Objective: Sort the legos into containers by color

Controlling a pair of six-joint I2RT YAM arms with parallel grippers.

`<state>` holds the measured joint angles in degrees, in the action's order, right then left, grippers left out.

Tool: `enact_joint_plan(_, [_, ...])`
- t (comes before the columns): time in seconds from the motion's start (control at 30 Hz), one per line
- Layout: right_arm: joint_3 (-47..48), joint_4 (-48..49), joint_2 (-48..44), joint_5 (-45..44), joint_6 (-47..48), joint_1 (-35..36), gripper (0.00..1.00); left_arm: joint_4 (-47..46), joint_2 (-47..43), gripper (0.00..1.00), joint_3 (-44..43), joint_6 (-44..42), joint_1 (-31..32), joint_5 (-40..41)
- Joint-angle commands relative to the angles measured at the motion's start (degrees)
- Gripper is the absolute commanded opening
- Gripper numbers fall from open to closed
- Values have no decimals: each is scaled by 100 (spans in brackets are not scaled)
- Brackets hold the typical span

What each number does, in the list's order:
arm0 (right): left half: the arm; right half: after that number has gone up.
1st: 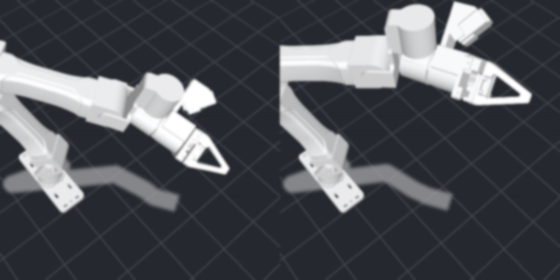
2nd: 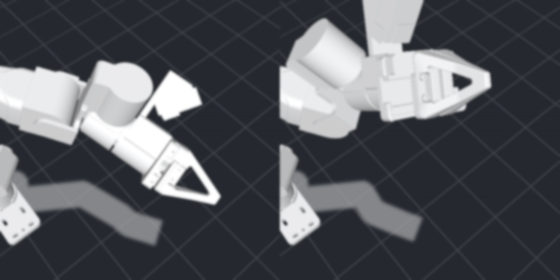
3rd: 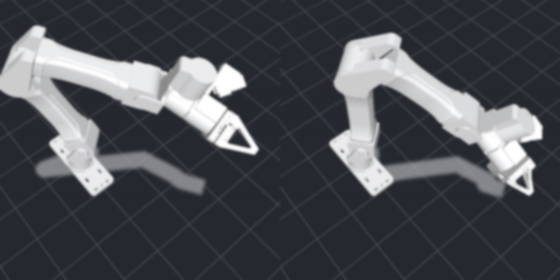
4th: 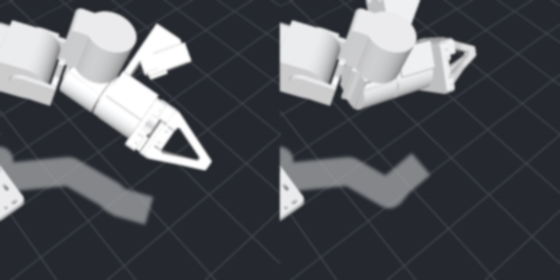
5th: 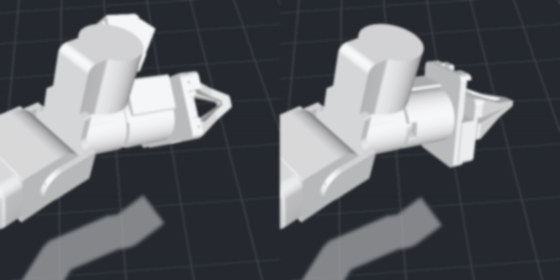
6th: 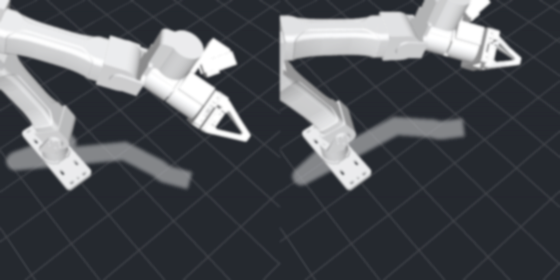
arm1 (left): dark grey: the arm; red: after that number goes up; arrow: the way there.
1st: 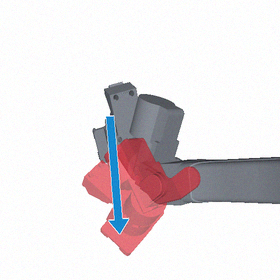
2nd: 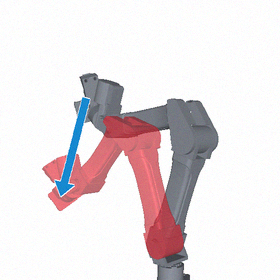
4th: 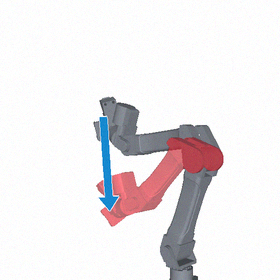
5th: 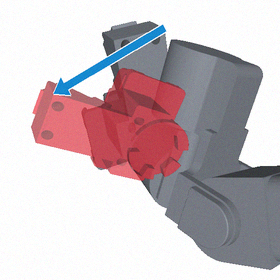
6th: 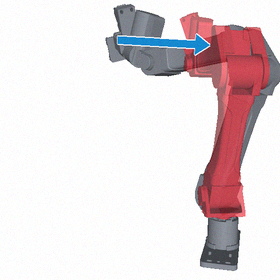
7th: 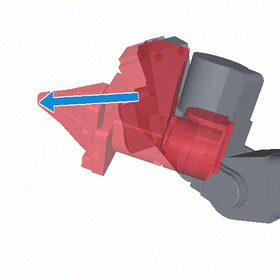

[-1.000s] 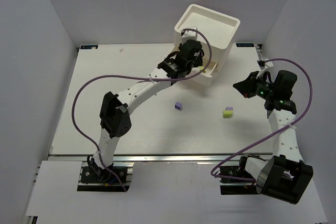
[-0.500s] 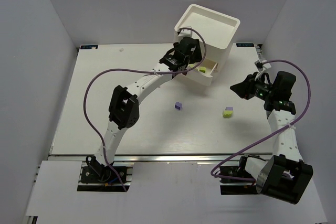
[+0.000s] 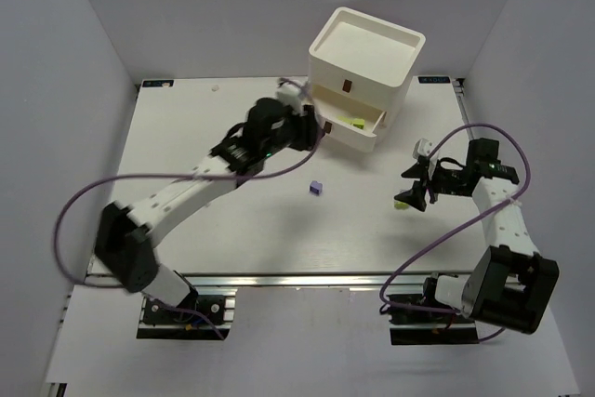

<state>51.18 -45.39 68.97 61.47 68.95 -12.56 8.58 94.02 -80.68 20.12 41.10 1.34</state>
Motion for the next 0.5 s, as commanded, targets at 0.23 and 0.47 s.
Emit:
enact_joint_plan(0.23, [577, 2075, 802, -2068, -3170, 148, 53, -778, -4398, 85, 3821, -1370, 21, 787])
enact_joint_plan(0.47, [569, 2481, 987, -3105, -5636, 587, 67, -437, -4577, 86, 3657, -1555, 21, 842])
